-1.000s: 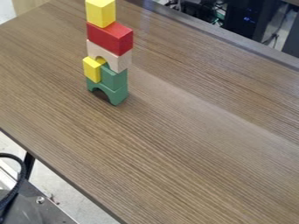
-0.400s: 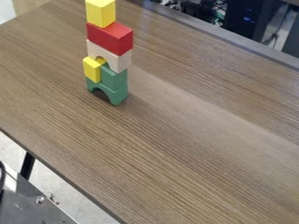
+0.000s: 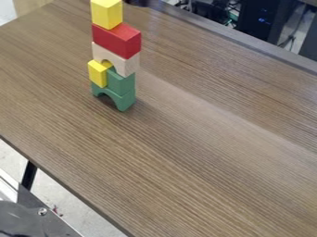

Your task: Put the red cube on top of the red rectangle block

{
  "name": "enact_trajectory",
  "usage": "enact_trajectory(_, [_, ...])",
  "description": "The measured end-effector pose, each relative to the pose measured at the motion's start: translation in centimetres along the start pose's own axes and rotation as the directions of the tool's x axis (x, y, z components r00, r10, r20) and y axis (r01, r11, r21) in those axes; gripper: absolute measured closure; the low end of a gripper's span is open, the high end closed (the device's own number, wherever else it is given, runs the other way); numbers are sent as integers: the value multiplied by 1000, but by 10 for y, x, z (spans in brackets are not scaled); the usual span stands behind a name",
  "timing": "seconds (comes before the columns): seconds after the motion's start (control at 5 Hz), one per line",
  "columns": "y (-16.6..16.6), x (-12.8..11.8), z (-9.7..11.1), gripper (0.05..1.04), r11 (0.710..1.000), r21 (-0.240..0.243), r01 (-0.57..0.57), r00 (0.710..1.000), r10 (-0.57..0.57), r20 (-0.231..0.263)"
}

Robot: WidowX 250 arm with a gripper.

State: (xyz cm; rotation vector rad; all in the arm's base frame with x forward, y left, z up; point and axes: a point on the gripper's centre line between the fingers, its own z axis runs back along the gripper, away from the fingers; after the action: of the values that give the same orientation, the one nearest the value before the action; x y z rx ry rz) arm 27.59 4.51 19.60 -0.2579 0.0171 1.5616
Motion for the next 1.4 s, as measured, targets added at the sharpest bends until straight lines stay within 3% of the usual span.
enact_trajectory(1.4, [-8,14,-29,488,1000,19,19,998,-20,61])
